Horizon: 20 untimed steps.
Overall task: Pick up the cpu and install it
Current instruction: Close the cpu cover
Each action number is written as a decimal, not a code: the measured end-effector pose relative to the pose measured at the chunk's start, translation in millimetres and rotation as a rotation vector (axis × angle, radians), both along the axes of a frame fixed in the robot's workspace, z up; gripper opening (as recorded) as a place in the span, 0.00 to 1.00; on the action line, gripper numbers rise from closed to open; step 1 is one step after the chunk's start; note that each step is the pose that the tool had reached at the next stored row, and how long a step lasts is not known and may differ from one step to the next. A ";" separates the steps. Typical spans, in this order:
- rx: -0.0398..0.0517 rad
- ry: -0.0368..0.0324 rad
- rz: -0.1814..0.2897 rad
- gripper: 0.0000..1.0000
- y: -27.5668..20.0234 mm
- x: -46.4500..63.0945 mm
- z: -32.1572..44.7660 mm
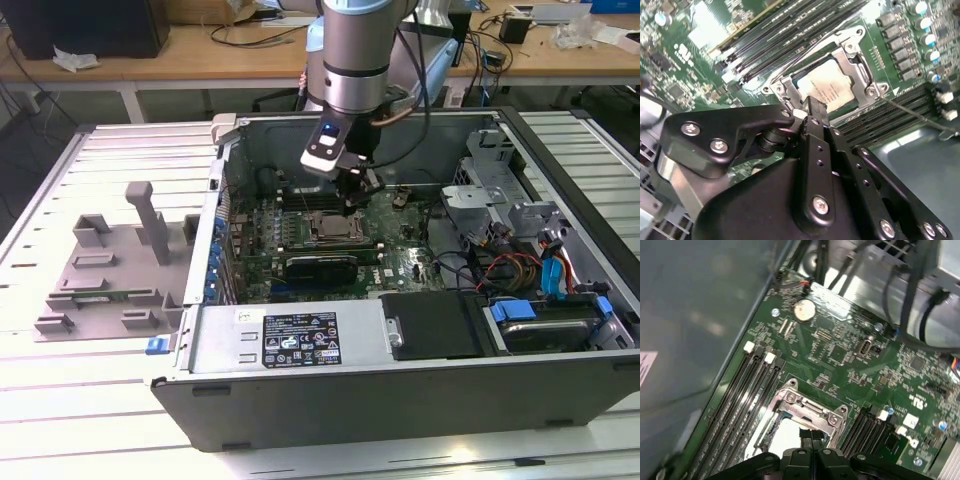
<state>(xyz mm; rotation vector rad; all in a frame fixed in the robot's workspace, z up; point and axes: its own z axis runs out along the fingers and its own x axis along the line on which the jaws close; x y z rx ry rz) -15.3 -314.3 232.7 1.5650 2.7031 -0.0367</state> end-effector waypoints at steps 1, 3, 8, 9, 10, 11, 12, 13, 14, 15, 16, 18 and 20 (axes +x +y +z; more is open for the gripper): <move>0.0001 0.0000 0.019 0.11 0.0 0.0 -0.1; -0.0001 0.0001 0.063 0.11 0.0 0.0 -0.1; 0.0000 0.0000 0.196 0.11 0.0 0.0 -0.5; 0.0001 0.0000 0.231 0.11 0.0 0.0 -0.5; 0.0001 0.0001 0.271 0.11 0.0 0.0 -0.6; 0.0000 0.0000 0.304 0.11 0.0 0.0 -0.7; 0.0000 0.0001 0.322 0.11 0.0 0.0 -0.7; 0.0000 0.0000 0.339 0.11 0.0 0.0 -0.7; 0.0001 0.0000 0.367 0.11 0.0 0.0 -0.8; 0.0000 0.0001 0.402 0.11 0.0 0.0 -0.8; 0.0001 0.0000 0.437 0.11 0.0 0.0 -1.0; 0.0000 0.0000 0.506 0.11 0.0 0.0 -1.2; 0.0001 0.0000 0.559 0.11 0.0 0.0 -1.5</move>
